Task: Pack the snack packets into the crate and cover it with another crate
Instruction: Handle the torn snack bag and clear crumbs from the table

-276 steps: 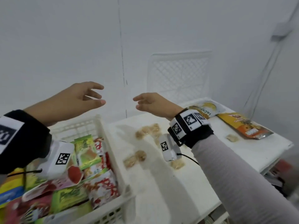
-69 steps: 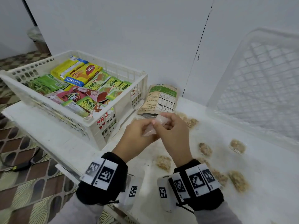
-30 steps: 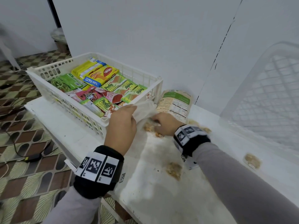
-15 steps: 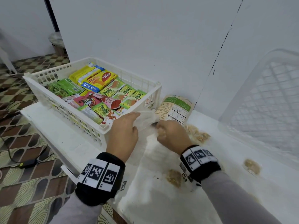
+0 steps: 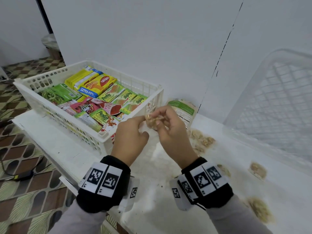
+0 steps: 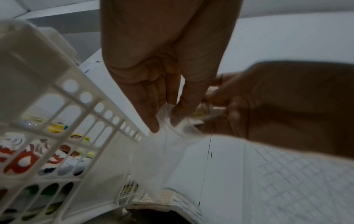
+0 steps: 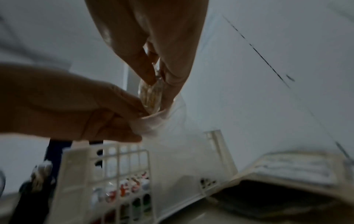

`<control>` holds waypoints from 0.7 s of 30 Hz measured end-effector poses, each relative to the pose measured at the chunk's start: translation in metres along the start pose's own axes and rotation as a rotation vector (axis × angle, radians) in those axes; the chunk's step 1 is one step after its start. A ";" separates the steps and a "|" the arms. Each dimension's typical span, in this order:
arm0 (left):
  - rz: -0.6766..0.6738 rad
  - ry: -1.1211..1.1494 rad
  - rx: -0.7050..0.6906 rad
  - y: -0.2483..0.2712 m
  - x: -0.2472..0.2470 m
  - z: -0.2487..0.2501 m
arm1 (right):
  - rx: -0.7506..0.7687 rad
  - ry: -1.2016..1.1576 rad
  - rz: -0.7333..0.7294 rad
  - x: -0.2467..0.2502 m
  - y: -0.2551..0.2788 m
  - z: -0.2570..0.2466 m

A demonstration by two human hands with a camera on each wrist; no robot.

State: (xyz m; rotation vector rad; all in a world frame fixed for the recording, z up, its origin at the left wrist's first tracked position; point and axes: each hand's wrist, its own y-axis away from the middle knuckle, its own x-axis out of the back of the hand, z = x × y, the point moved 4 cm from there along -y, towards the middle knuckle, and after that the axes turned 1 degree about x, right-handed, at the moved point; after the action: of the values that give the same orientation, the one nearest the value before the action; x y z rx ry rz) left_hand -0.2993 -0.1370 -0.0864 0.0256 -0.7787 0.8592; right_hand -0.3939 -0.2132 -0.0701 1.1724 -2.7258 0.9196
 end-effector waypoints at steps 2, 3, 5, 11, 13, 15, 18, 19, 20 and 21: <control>0.004 0.053 0.009 -0.001 0.005 0.000 | 0.086 0.223 -0.045 -0.001 0.002 0.004; 0.005 0.071 0.014 -0.001 0.006 0.000 | 0.118 0.306 -0.075 -0.002 0.002 0.004; 0.002 0.092 0.033 -0.002 0.006 0.000 | 0.176 0.449 -0.118 -0.005 0.002 0.003; -0.019 -0.023 0.100 -0.003 -0.002 -0.003 | 0.126 0.895 -0.449 -0.012 -0.002 0.017; -0.002 -0.084 0.101 -0.002 -0.001 -0.004 | 0.110 0.627 -0.320 -0.005 -0.003 0.007; 0.006 -0.116 0.096 -0.004 0.001 -0.006 | 0.070 0.310 -0.036 0.015 -0.010 0.002; 0.013 -0.024 0.105 -0.006 0.005 -0.010 | -0.107 0.214 0.107 0.040 -0.020 0.023; 0.018 0.013 0.105 -0.006 0.005 -0.010 | -0.163 0.327 0.029 0.043 -0.023 0.035; 0.019 0.048 0.104 -0.006 0.005 -0.010 | -0.230 0.479 -0.119 0.041 -0.023 0.049; 0.012 0.084 0.104 -0.006 0.003 -0.010 | -0.290 0.636 -0.317 0.037 -0.019 0.065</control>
State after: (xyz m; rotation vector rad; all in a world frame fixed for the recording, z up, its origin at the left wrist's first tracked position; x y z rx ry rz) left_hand -0.2879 -0.1355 -0.0898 0.0763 -0.6562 0.9062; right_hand -0.3945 -0.2824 -0.1048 0.9955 -2.0148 0.6738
